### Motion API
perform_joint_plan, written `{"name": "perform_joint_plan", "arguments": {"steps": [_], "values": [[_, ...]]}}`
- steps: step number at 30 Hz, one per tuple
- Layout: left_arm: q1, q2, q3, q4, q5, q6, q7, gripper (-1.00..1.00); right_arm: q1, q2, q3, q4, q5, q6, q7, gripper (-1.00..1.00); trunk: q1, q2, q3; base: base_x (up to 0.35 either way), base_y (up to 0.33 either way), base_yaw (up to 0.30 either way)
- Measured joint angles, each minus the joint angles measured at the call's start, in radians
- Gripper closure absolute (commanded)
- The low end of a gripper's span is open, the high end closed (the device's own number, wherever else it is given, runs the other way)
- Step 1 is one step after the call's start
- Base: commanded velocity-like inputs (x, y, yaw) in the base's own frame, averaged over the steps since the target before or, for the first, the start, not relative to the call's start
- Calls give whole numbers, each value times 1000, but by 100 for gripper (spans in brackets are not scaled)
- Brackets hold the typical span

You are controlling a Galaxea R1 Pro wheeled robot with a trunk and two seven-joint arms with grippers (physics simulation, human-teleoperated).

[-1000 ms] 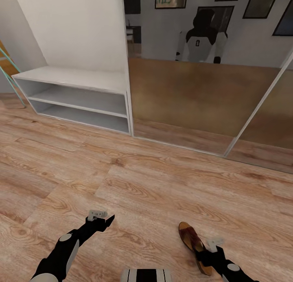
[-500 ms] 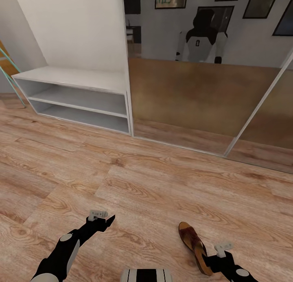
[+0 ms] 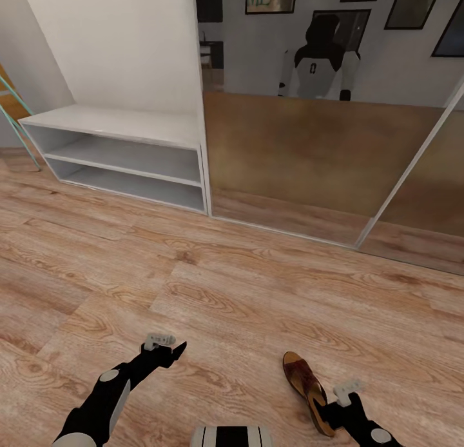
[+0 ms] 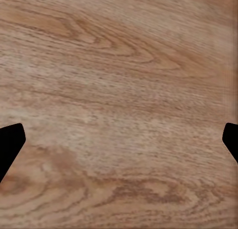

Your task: Pick up the two gym shoes and the two sandals from the corridor floor and place them onto the hallstand (shoe rack) in the corridor, making sure they are on the rack and not on the floor. Arrange them so the two gym shoes are next to each other and the two sandals are next to each other.

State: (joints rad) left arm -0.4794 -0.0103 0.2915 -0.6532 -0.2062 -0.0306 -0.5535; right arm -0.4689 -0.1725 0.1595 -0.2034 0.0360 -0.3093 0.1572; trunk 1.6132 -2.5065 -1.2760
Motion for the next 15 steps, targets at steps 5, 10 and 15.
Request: {"name": "perform_joint_plan", "arguments": {"steps": [5,10,15], "values": [[0,-4,-7,0,0,1,1,-100,0,2,8,18,3,-48,-8,-100,0,0,0,0,0,0],[1,-5,-7,0,1,0,1,-100,0,3,3,18,1,-54,-10,-100,0,0,0,0,0,0],[2,-5,-7,0,2,0,0,-100,0,0,-1,17,0,-55,-11,-100,2,-1,-20,0,0,0]]}}
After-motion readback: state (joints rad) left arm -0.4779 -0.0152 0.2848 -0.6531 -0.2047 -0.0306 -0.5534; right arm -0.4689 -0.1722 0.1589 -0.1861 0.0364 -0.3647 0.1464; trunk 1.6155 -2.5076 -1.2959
